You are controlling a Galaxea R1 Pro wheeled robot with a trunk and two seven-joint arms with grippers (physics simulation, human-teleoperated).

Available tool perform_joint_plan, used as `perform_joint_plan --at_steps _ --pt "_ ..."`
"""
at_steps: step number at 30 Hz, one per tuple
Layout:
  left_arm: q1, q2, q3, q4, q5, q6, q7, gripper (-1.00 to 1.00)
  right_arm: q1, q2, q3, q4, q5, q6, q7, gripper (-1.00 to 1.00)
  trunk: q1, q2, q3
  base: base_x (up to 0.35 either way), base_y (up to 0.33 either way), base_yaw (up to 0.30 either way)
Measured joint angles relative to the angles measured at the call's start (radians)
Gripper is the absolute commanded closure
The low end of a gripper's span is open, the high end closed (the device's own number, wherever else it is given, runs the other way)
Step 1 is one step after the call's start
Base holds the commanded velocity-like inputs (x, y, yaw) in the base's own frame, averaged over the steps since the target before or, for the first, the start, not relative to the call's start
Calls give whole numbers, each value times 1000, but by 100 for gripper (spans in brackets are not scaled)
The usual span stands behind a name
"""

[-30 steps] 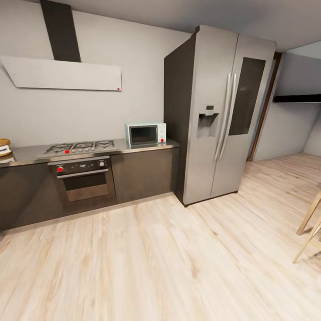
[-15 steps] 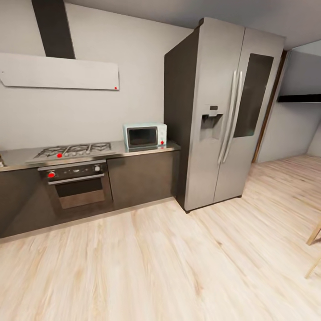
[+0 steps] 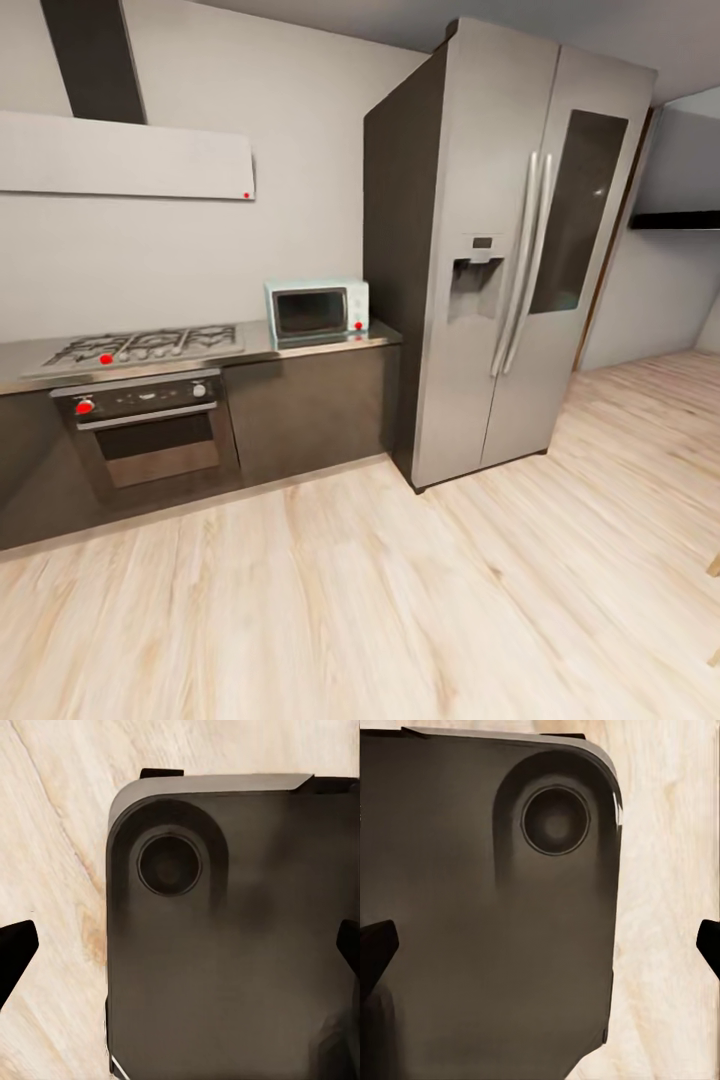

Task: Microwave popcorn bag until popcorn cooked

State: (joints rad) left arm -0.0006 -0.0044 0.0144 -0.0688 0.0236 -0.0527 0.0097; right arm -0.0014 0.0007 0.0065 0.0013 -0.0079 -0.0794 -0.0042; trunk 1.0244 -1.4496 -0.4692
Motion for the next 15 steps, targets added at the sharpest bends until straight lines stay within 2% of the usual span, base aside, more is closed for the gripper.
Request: perform_joint_plan --at_steps 3,9,15 --pt "0 0 0 0 0 0 0 -100 0 -1 0 0 1 -2 0 -100 0 0 0 329 -133 71" --pt "0 0 0 0 0 0 0 -100 0 -1 0 0 1 -4 0 -100 0 0 0 329 -140 177" --pt "0 0 0 0 0 0 0 -100 0 -2 0 0 1 -6 0 -100 0 0 0 328 -144 35"
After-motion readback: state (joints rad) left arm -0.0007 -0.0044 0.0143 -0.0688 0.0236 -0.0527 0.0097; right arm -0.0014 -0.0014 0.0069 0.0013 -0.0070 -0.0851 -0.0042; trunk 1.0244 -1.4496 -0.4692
